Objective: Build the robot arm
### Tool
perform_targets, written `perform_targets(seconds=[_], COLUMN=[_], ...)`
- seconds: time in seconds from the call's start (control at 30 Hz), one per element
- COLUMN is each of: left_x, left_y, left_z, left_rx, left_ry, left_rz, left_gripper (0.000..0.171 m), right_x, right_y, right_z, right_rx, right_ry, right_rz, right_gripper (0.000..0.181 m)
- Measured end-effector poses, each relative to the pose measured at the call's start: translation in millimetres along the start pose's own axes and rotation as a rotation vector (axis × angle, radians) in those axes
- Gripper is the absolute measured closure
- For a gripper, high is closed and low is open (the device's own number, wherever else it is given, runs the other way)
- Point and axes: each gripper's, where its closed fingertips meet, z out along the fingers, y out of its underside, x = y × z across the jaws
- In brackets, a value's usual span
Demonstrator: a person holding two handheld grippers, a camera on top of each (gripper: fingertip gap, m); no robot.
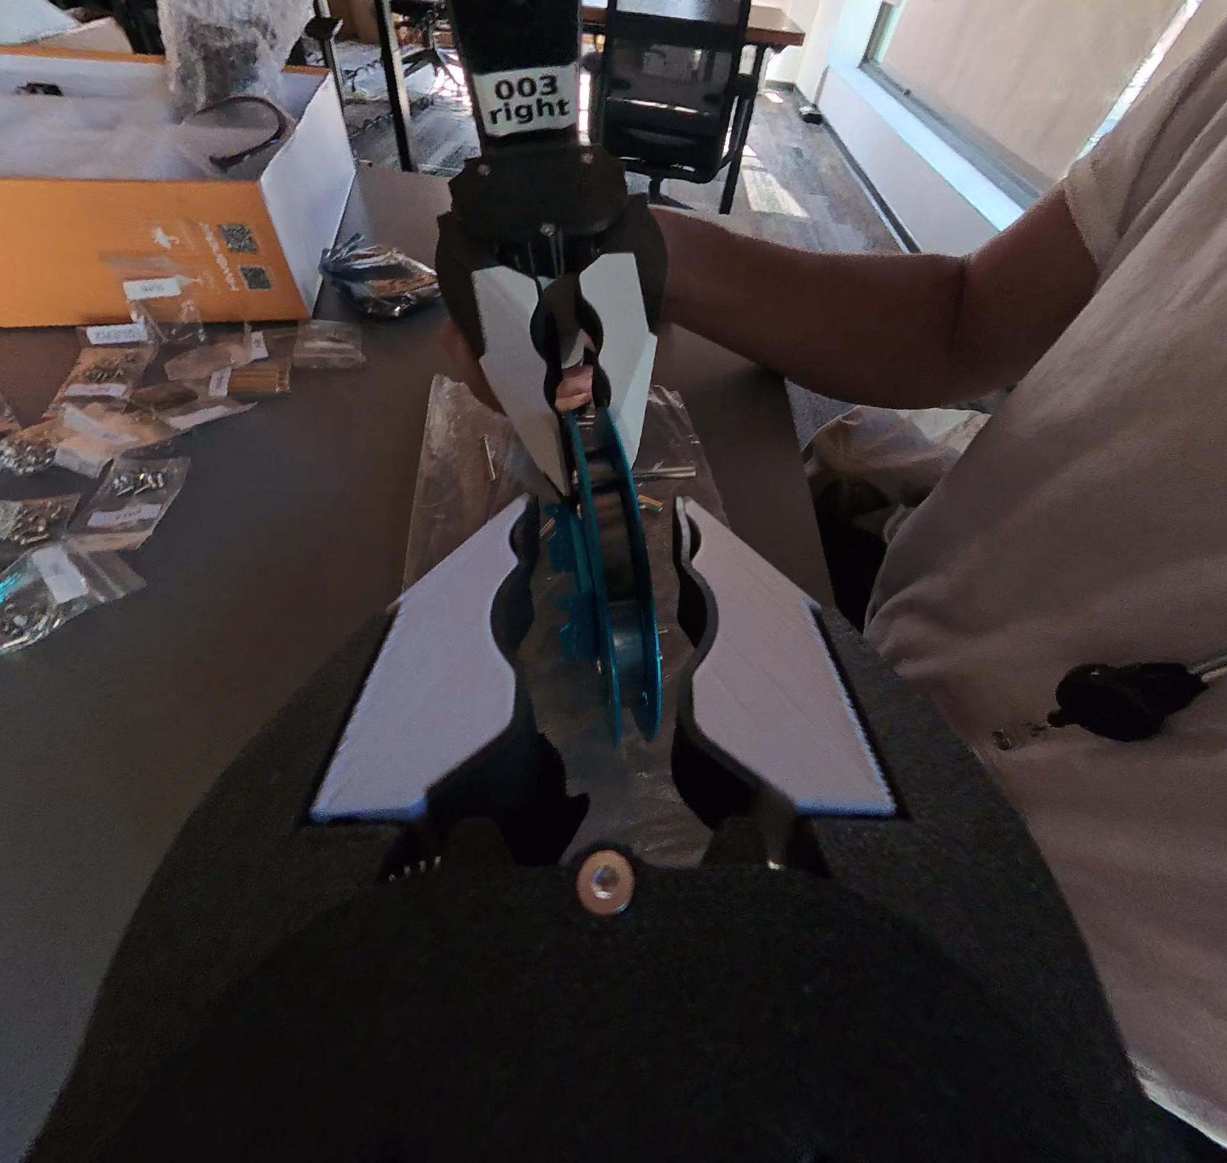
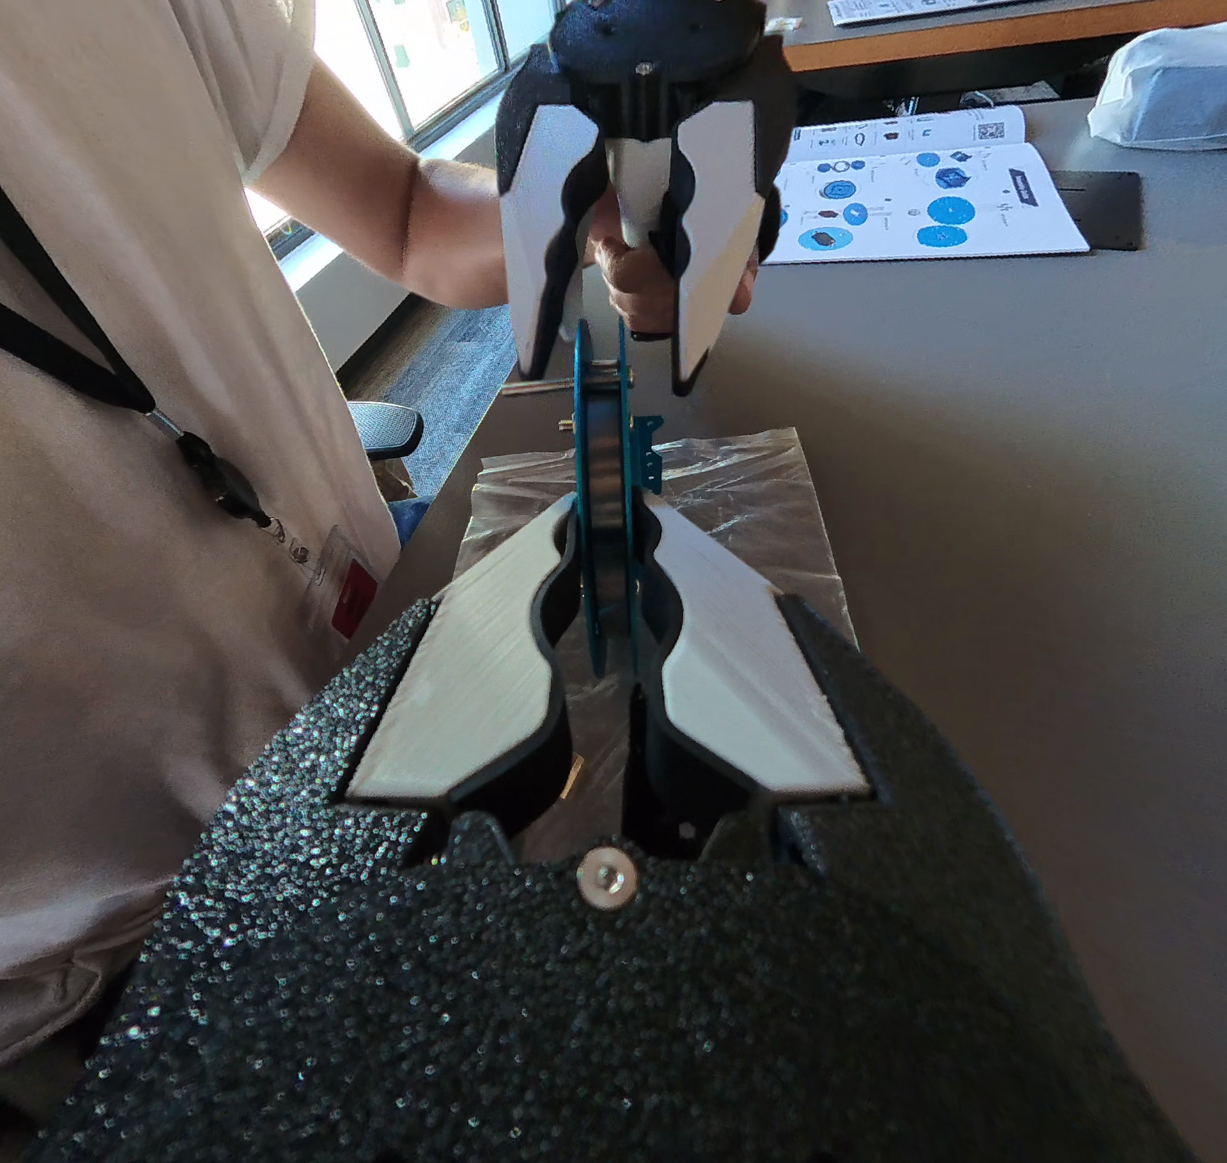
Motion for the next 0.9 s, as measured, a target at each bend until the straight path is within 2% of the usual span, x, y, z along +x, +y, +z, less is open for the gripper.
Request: perform_targets(seconds=[0.13,0.2,0.37,0.5,0.57,0.67,0.73,0.8,0.9], left_x=[2.2,5.7,4.4,-4.2,-3.9,0.5,1.9,-0.6,-16.3], left_y=[-1.4,-2.4,-1.5,-1.8,-2.0,-1.6,-1.6,-2.2,-3.0], left_z=[6.7,9.1,10.8,10.9,11.0,11.0,12.2,14.4,14.8], left_rx=[-0.033,-0.030,-0.035,-0.025,-0.009,-0.001,-0.019,-0.039,-0.070], left_ry=[0.031,0.049,-0.002,-0.082,-0.092,-0.105,-0.126,-0.176,-0.330], left_rz=[0.049,0.077,0.141,0.116,0.083,0.079,0.089,0.087,0.027], left_gripper=[0.137,0.145,0.152,0.156,0.156,0.156,0.156,0.157,0.156], right_x=[-0.9,-1.8,-3.8,-1.8,0.0,-4.1,-9.4,-11.2,-24.0], right_y=[-0.3,0.0,0.4,1.0,2.0,-11.8,-13.2,-9.4,-7.4], right_z=[0.6,0.4,-0.2,-3.2,-11.2,-33.4,-41.1,-41.1,-34.0], right_rx=[-0.001,0.001,0.005,-0.015,-0.032,0.055,0.054,0.032,0.060], right_ry=[0.000,-0.002,-0.005,0.017,0.099,0.251,0.353,0.473,0.576], right_rz=[-0.008,-0.015,-0.035,0.022,0.023,0.008,0.045,0.065,0.102], right_gripper=[0.168,0.168,0.168,0.165,0.162,0.160,0.153,0.150,0.145])
